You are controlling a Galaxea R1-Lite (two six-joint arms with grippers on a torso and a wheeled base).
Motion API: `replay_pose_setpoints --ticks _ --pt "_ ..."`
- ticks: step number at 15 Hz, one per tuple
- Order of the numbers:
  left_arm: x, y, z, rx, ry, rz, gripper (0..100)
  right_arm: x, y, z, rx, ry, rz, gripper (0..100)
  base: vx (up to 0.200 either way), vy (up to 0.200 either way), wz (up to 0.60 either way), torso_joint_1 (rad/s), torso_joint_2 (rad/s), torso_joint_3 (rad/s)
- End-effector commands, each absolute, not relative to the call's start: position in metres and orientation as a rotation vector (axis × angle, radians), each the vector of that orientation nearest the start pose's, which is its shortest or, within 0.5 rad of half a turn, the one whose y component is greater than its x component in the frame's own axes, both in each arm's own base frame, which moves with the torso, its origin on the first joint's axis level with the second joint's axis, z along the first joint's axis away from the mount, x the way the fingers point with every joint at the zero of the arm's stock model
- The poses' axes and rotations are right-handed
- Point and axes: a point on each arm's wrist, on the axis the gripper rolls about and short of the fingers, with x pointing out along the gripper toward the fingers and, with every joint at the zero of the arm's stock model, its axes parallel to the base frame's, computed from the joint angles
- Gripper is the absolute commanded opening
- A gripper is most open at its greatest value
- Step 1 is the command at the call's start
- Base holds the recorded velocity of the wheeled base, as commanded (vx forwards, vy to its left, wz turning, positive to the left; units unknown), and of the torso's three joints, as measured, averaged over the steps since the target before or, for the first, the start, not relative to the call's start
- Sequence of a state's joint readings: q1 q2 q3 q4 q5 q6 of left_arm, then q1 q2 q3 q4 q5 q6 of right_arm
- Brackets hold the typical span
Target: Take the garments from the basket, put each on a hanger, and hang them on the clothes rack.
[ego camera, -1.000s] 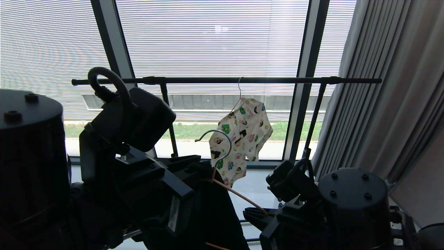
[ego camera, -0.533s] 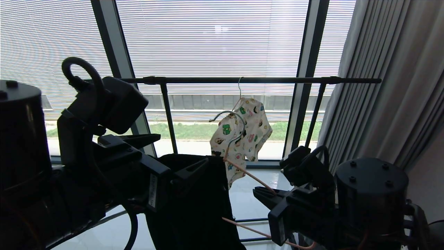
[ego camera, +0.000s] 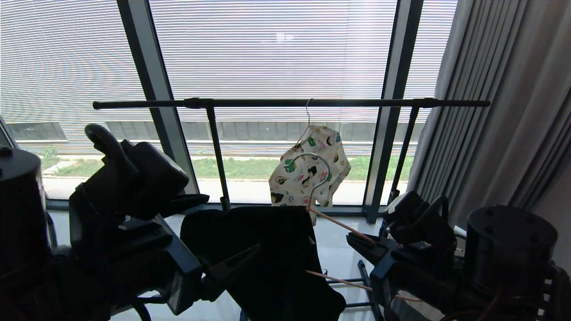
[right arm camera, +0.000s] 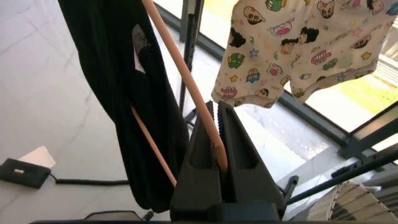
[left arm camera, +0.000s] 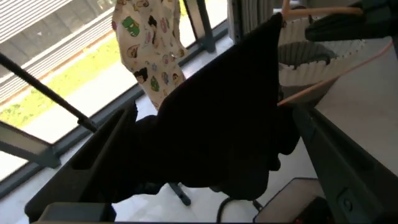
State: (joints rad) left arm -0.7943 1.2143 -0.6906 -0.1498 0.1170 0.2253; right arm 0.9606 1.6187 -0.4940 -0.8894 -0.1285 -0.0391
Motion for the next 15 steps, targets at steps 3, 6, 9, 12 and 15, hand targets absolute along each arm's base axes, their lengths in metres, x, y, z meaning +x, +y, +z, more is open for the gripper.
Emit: replay_pose_setpoints --ticks 3,6,9,12,15 --pt "0.113 -0.112 0.194 0.483 0.226 -0.961 100 0.135 0.179 0.145 -0.265 0.166 0.947 0 0.0 0.0 0.0 0.0 0.0 0.0" --pt "0.121 -0.121 0.184 0.488 0.23 -0.996 100 0.126 0.171 0.14 -0.322 0.157 1.003 0 0.0 0.0 0.0 0.0 0.0 0.0" --pt "0.12 -0.129 0.167 0.511 0.278 -1.041 100 0.119 0.176 0.141 -0.322 0.144 1.038 0 0.0 0.0 0.0 0.0 0.0 0.0" --pt "0.123 -0.136 0.159 0.525 0.318 -1.061 100 0.109 0.182 0.142 -0.327 0.133 1.086 0 0.0 0.0 0.0 0.0 0.0 0.0" --pt "0.124 -0.137 0.156 0.527 0.328 -1.059 0 0.103 0.185 0.144 -0.325 0.122 1.114 0 0.0 0.0 0.0 0.0 0.0 0.0"
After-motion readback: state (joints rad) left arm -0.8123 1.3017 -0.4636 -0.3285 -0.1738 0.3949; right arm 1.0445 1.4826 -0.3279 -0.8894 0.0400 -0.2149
